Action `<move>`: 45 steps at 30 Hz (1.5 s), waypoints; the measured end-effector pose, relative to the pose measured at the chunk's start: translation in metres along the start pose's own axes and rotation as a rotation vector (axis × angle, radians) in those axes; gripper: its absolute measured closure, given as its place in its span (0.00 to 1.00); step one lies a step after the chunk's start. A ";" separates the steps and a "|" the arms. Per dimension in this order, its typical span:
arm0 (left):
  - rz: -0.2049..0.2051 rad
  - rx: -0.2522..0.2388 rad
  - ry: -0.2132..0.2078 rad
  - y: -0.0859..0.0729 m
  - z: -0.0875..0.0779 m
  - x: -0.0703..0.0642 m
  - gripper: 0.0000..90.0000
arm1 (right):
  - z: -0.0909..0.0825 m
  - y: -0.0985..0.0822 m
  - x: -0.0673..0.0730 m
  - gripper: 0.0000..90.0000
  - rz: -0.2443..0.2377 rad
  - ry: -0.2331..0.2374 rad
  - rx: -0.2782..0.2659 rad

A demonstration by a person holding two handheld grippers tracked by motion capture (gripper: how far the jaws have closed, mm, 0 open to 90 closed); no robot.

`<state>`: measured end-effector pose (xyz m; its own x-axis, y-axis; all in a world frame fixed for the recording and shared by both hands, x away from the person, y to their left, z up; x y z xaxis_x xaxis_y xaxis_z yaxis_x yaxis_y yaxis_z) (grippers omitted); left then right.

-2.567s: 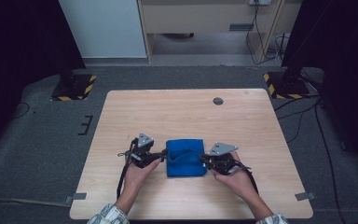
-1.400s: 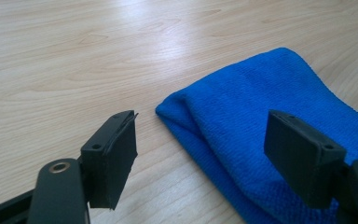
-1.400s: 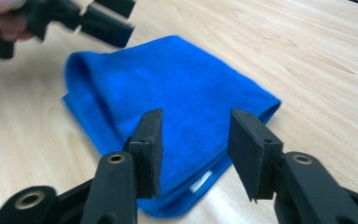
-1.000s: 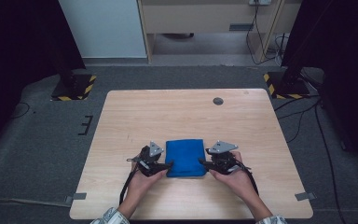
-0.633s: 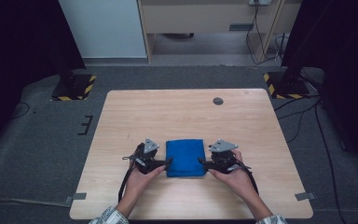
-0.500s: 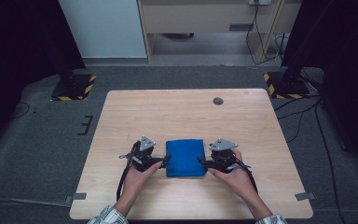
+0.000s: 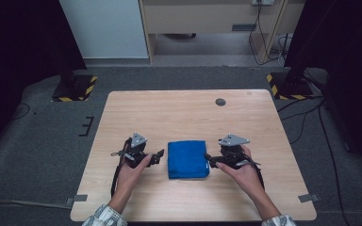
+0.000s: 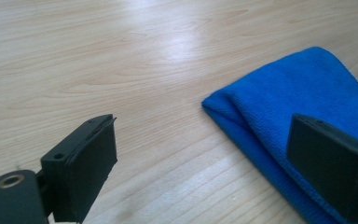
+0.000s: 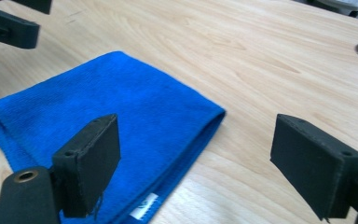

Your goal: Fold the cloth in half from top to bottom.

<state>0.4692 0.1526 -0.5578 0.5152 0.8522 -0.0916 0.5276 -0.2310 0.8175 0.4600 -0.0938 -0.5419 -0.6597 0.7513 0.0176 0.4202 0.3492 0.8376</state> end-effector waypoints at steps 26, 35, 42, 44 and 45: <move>-0.020 0.046 0.055 -0.009 -0.006 0.034 0.09 | -0.011 -0.019 -0.054 0.18 0.053 -0.095 0.025; -0.029 0.066 0.063 -0.014 -0.006 0.042 0.09 | -0.016 -0.026 -0.072 0.18 0.084 -0.131 0.043; -0.021 0.086 0.081 -0.018 -0.007 0.051 0.09 | -0.021 -0.032 -0.086 0.15 0.106 -0.152 0.049; -0.021 0.089 0.087 -0.019 -0.008 0.054 0.09 | -0.022 -0.034 -0.090 0.13 0.118 -0.159 0.054; -0.020 0.093 0.090 -0.019 -0.008 0.056 0.09 | -0.023 -0.035 -0.093 0.13 0.119 -0.164 0.054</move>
<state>0.4823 0.2085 -0.5742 0.4429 0.8950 -0.0526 0.5997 -0.2521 0.7595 0.4925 -0.1888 -0.5605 -0.4952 0.8685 0.0223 0.5252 0.2788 0.8040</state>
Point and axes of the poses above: each handheld gripper's, and its own axes: z roughly forward along the jaws, y roughly out of its top, x roughly to its left, the point moved 10 cm from there along z, roughly forward along the jaws
